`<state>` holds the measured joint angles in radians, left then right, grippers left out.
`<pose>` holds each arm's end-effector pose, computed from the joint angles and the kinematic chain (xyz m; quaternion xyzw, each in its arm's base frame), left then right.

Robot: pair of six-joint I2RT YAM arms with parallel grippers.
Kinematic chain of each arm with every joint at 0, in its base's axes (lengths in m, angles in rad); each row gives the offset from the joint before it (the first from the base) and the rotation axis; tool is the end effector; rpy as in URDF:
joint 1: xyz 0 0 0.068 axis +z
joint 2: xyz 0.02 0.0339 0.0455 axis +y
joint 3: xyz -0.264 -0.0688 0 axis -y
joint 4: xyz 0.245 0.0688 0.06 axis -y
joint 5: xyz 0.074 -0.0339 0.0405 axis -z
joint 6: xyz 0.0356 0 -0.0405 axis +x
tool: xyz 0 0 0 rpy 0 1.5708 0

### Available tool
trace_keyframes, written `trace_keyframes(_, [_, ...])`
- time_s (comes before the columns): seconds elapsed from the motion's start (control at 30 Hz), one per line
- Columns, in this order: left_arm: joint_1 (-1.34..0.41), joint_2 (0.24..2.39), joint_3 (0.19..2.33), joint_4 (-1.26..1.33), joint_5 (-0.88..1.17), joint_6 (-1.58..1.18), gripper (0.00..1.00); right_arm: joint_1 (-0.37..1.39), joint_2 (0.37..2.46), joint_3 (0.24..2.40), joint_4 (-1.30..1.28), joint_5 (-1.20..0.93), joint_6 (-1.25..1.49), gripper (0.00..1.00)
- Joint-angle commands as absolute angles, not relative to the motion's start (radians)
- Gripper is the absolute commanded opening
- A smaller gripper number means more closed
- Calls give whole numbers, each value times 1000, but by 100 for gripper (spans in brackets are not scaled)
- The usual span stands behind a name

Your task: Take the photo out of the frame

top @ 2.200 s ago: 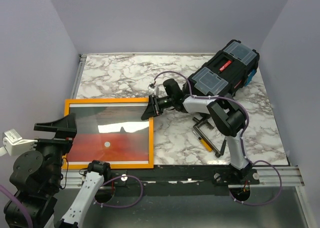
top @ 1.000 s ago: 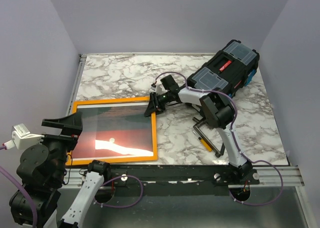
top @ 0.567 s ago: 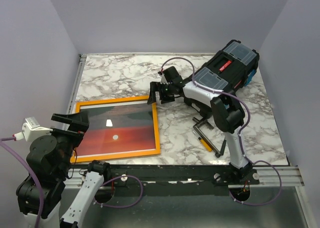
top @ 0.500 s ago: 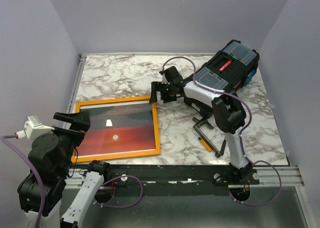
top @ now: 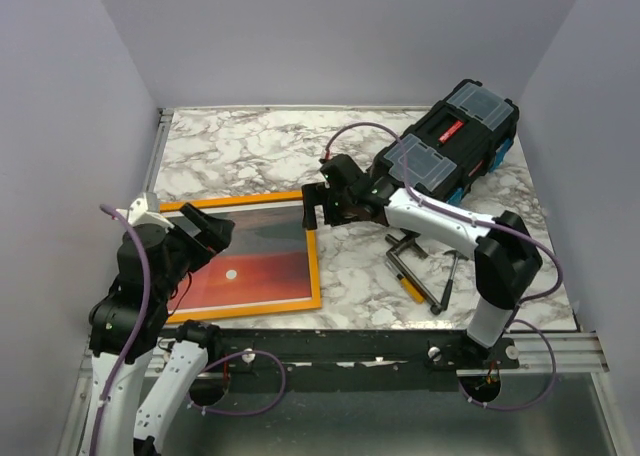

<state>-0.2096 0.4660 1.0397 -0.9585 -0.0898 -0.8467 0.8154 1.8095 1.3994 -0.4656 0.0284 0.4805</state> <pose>0.0582 -0.0091 0.3744 -0.2833 0.7789 -0.2492 0.5010 0.2758 0.2914 0.2432 -0.1519 0.9278 0.1949 0.2796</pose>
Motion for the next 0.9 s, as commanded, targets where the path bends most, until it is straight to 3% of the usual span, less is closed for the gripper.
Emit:
trace_keyframes(0.0, [-208, 494, 921, -865, 97, -800, 95, 812, 1794, 1360, -498, 37, 693, 100])
trace_keyframes(0.2, [-209, 489, 853, -895, 24, -842, 95, 973, 1879, 1402, -626, 328, 848, 95])
trace_keyframes(0.3, [-209, 510, 852, -941, -35, -855, 95, 988, 1913, 1379, -610, 349, 883, 91])
trace_keyframes(0.5, [-211, 570, 820, -1021, -89, -921, 95, 1024, 1977, 1395, -621, 392, 893, 74])
trace_keyframes(0.73, [-212, 601, 781, -1076, -116, -1062, 98, 1037, 2025, 1400, -622, 382, 897, 60])
trace_keyframes(0.83, [-212, 626, 794, -1130, -135, -1122, 99, 1037, 2026, 1409, -641, 373, 909, 41])
trace_keyframes(0.87, [-213, 635, 800, -1143, -137, -1135, 98, 1038, 2023, 1416, -655, 371, 914, 30])
